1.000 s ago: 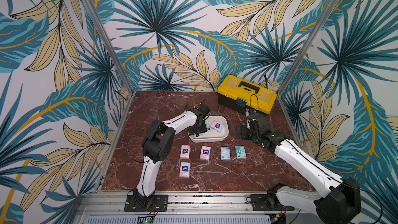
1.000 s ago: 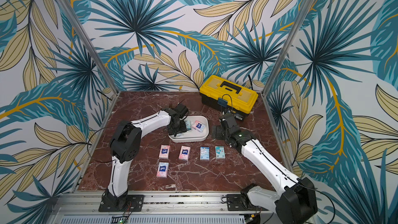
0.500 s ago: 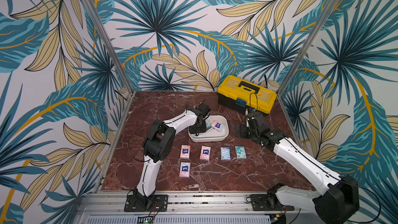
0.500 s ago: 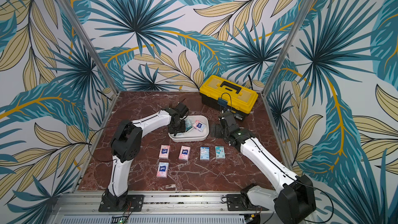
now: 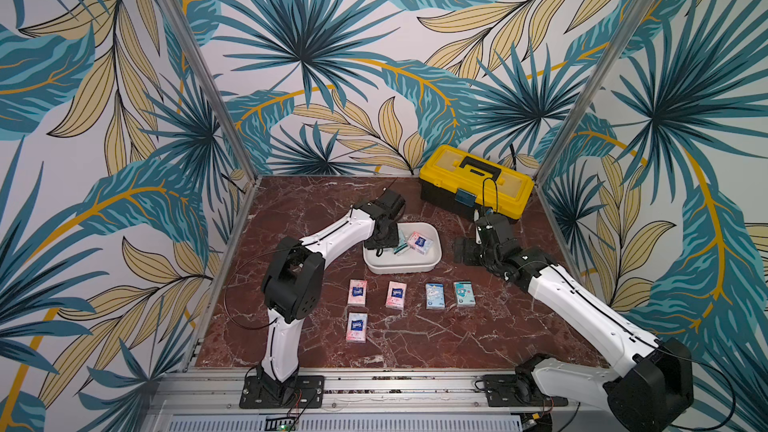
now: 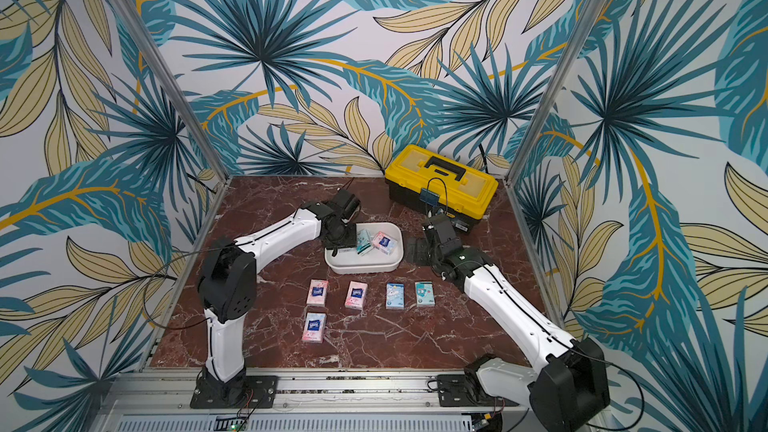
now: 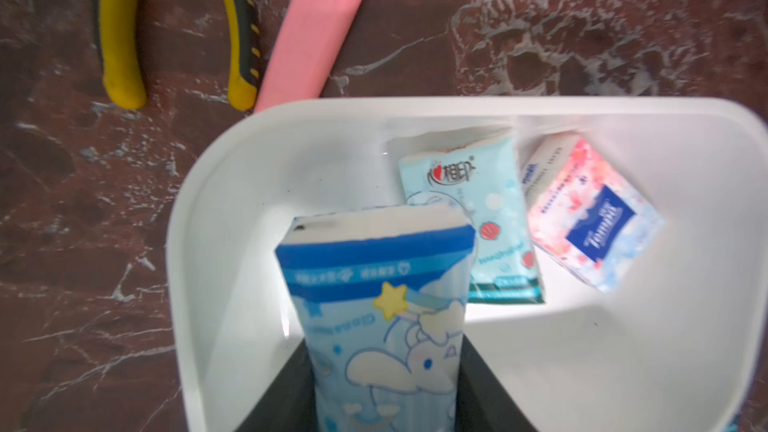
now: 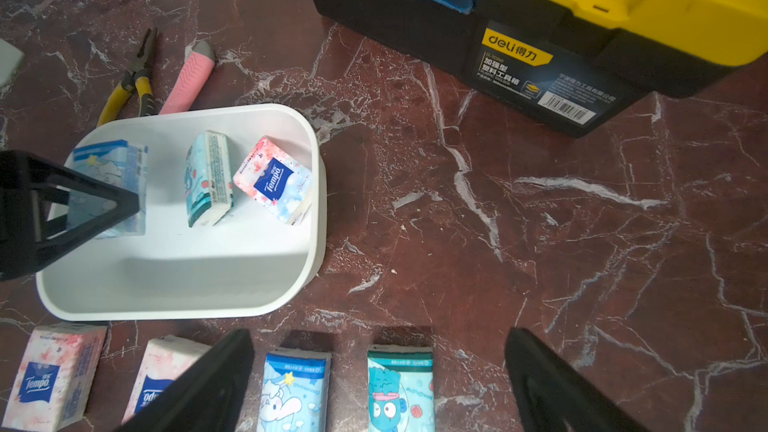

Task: Take the pocket tissues out of the storage box
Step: Pick up the pocket tissues from the storage box, then place the pocket tissues at the center of the board.

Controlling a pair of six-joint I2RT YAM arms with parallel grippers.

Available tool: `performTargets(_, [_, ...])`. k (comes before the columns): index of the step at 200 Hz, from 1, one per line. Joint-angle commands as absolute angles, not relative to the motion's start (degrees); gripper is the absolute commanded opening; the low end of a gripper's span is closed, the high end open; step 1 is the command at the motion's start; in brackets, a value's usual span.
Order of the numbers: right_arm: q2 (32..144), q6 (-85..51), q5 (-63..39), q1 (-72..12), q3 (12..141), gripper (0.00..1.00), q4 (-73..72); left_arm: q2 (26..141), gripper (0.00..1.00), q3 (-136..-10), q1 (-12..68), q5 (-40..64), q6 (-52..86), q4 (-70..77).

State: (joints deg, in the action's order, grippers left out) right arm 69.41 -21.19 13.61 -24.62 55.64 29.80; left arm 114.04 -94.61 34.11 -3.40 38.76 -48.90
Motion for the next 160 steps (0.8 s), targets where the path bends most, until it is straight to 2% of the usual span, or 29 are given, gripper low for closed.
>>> performTargets(1, [69.1,-21.25,12.91,-24.32,56.34,0.99,29.27,109.81,0.51,-93.78,35.05,-3.82,37.66,-50.36])
performTargets(42, [68.49,-21.57,12.24,-24.32,56.07,0.99,29.44,102.33,0.51,-89.06,38.57,-5.01,38.45,-52.21])
performTargets(91, [67.37,-21.04,12.54,-24.28,55.72,0.99,30.71,93.84,0.51,-79.18,44.36,-1.78,43.63,-53.32])
performTargets(160, [65.84,-20.35,13.14,-24.24,55.27,0.99,32.6,88.6,0.51,-68.99,53.14,2.52,52.23,-54.7])
